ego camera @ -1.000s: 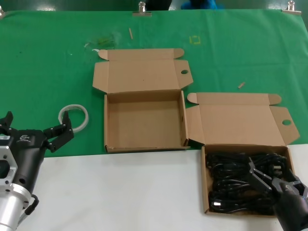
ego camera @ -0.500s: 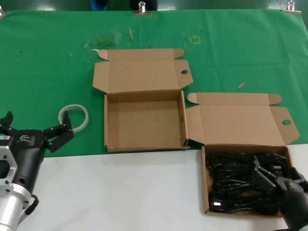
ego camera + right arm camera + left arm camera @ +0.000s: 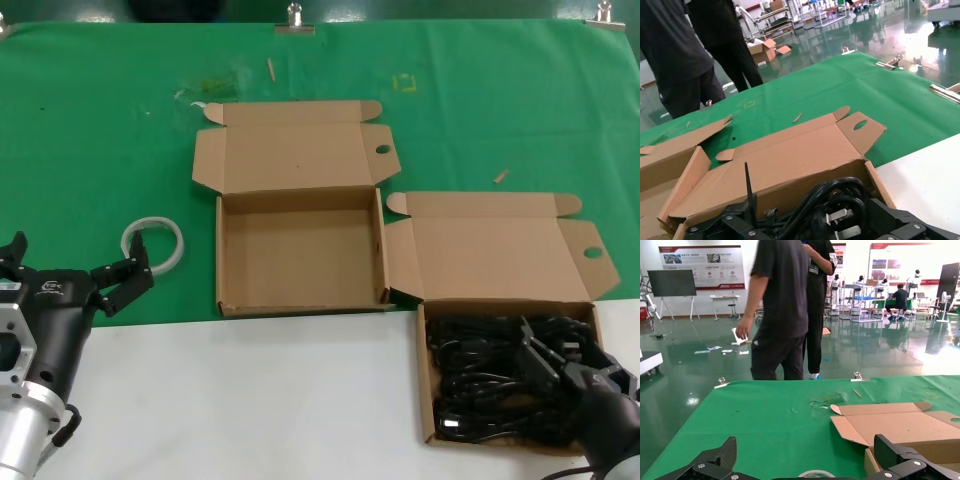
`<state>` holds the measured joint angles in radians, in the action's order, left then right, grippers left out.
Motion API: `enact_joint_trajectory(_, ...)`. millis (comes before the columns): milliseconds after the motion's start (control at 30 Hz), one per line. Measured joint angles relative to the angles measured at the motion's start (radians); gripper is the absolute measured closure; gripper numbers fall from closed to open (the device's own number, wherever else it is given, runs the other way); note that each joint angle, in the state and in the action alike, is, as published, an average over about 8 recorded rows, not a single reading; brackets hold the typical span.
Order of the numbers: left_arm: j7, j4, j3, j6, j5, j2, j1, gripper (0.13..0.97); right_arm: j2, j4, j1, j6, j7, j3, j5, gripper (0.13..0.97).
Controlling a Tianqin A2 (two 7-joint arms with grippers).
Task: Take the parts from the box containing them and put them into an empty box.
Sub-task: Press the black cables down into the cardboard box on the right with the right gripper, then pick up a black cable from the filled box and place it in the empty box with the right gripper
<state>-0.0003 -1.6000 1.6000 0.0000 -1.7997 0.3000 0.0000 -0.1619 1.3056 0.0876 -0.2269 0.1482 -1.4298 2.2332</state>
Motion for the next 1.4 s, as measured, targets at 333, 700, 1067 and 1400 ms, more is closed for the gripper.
enact_joint_trajectory(333, 0.0, 0.0, 0.0, 0.0, 0.0, 0.0, 0.0, 0.132, 0.004, -0.02, -0.018, 0.013, -0.055, -0.009, -0.043, 0.427)
enact_joint_trajectory(700, 0.0, 0.0, 0.0, 0.0, 0.0, 0.0, 0.0, 0.132, 0.005, -0.008, -0.02, 0.039, -0.103, -0.021, -0.087, 0.679)
enact_joint_trajectory(1067, 0.0, 0.0, 0.0, 0.0, 0.0, 0.0, 0.0, 0.132, 0.005, 0.036, -0.002, 0.057, -0.134, -0.025, -0.123, 0.842)
enact_joint_trajectory(1400, 0.0, 0.0, 0.0, 0.0, 0.0, 0.0, 0.0, 0.132, 0.005, 0.143, 0.046, 0.103, -0.175, -0.051, -0.151, 0.868)
